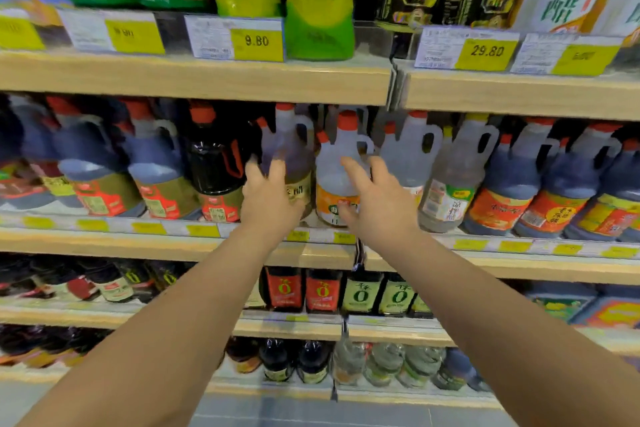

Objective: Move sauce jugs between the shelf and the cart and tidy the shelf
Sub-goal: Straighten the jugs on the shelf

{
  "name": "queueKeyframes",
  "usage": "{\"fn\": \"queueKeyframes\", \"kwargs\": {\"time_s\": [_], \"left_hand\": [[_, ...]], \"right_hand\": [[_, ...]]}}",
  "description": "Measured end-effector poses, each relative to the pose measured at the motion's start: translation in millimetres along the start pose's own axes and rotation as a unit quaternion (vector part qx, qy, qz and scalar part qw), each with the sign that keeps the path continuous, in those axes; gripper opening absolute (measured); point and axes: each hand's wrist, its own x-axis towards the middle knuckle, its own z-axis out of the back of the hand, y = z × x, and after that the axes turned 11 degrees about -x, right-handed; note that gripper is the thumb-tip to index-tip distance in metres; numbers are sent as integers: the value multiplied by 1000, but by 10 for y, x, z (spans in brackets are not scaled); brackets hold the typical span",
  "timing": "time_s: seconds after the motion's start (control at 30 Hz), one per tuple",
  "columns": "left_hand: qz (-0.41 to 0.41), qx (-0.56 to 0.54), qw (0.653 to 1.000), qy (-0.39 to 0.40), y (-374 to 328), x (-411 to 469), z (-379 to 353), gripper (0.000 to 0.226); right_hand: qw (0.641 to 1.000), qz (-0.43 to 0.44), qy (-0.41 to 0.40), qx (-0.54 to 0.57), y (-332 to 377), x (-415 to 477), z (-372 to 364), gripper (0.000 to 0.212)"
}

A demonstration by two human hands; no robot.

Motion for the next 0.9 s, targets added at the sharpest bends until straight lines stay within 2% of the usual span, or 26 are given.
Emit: {"fn": "queueKeyframes", "kwargs": {"time_s": [0.1,0.23,0.3,0.53,0.73,0.83,0.9], "left_hand": [[-43,19,999,-23,67,144,-105,88],[-77,5,996,-35,80,285,-273,91],[-83,-21,995,-43,112,335,-349,91],[-85,-54,993,-63,170,415,-343,80],[-90,-41,993,-57,185,319,-237,80],[-96,-30,994,-51,209,248,-194,80],[-101,-28,993,-50,211,224,-194,81]], "right_hand": [[998,-45,4,-50,142,133,-221,77],[985,-87,-108,-103,204,135,-451,82],[983,-96,-121,-102,217,118,-503,78],[985,-103,-95,-97,289,122,-466,74],[986,-100,-81,-104,290,180,-440,76],[991,-81,-29,-106,246,263,-404,73],[992,-79,-27,-97,230,267,-393,73]]}}
